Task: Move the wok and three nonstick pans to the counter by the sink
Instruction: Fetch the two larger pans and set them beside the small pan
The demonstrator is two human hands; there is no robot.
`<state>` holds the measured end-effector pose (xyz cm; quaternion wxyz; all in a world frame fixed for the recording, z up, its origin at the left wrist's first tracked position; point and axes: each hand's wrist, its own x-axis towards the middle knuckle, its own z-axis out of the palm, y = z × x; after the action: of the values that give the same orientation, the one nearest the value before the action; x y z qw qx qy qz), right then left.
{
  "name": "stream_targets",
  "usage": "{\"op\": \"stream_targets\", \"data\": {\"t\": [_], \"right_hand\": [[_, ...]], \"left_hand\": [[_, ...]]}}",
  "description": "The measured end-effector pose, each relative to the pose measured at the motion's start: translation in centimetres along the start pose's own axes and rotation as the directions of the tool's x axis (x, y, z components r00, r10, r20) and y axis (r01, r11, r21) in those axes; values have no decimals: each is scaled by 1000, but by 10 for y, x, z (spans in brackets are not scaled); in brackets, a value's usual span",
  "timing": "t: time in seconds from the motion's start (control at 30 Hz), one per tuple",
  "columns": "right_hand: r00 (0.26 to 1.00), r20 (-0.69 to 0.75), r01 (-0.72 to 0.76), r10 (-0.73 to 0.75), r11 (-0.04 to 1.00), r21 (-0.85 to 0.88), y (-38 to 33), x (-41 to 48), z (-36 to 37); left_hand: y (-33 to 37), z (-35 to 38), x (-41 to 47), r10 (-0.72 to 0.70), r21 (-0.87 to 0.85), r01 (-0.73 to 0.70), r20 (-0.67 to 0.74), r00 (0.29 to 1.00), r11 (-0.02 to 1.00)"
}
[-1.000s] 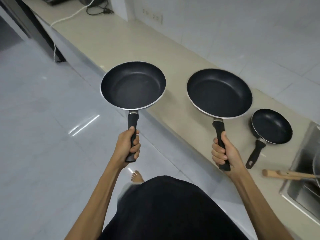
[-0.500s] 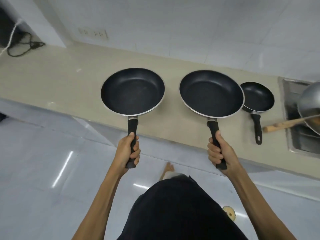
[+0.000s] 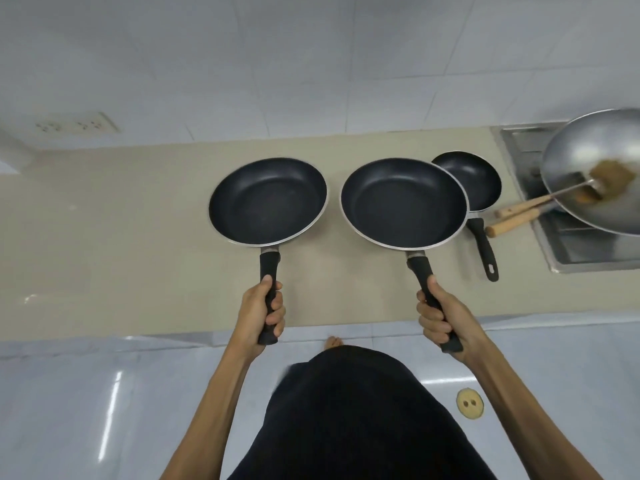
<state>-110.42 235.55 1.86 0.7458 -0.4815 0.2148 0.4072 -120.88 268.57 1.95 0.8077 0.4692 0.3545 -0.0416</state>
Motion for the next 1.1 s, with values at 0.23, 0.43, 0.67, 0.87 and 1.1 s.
{"op": "stream_targets", "data": {"t": [0.23, 0.43, 0.67, 0.87, 1.1], "right_hand": [[999, 2, -32, 32, 998, -53, -15, 34, 12], [999, 9, -47, 48, 997, -59, -31, 58, 22], [998, -16, -59, 58, 996, -67, -40, 79, 30], [999, -29, -47, 45, 996, -73, -39, 96, 28], [995, -93, -57, 26, 937, -344, -22, 124, 23]], "left_hand": [[9, 4, 41, -26, 16, 27, -25, 999, 1000], [14, 0, 57, -18, 38, 21, -69, 997, 999], [15, -11, 70, -11, 77, 17, -75, 997, 997], [14, -21, 86, -4, 108, 9, -46, 999, 994], [9, -29, 107, -80, 165, 90, -68, 994, 982]]}}
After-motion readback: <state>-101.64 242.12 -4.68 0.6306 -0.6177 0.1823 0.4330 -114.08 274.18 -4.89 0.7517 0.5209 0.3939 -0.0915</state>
